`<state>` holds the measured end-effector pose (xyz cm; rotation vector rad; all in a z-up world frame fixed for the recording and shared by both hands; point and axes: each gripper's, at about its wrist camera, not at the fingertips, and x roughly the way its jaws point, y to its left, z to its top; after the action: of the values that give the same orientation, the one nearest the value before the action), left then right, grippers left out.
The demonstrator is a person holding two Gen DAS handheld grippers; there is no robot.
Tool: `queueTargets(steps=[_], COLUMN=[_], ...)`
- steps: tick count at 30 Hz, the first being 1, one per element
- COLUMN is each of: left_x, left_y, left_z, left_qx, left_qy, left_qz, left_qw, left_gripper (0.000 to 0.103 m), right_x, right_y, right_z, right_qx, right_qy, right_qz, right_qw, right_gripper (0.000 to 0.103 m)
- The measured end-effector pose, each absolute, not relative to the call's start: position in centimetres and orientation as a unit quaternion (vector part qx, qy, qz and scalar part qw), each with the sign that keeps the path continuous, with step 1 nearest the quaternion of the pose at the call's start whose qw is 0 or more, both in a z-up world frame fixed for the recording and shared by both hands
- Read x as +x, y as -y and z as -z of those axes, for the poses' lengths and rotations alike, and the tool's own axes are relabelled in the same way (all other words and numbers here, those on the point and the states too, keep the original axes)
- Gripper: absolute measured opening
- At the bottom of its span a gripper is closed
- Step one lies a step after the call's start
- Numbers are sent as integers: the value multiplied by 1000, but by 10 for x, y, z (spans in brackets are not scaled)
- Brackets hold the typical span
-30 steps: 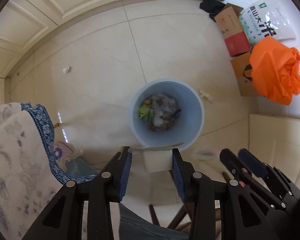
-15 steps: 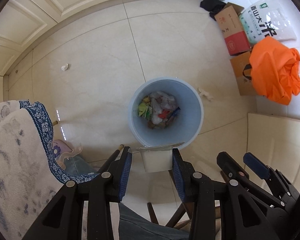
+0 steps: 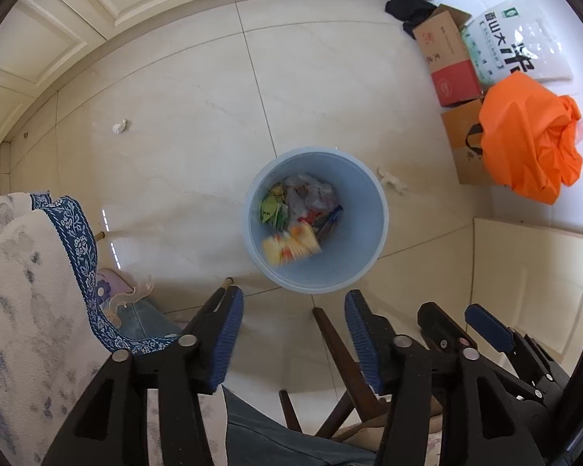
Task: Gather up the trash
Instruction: 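Open both tools to drop the cup and wrapper into the bucket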
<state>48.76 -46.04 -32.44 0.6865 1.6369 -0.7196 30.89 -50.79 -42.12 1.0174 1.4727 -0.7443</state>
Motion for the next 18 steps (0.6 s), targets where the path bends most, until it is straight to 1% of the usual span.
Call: queueTargets(steps=[18], left_x=[490], left_y=[465], left_z=[329], left_qx=[300], left_qy=[-707], left_qz=[305], left_qw=[563], left_gripper=[52], right_x=[309], right_y=[507], right_z=[423], right_qx=[437], right_qy=[-632], right_qz=[309], right_qw=[561], right_gripper=[62])
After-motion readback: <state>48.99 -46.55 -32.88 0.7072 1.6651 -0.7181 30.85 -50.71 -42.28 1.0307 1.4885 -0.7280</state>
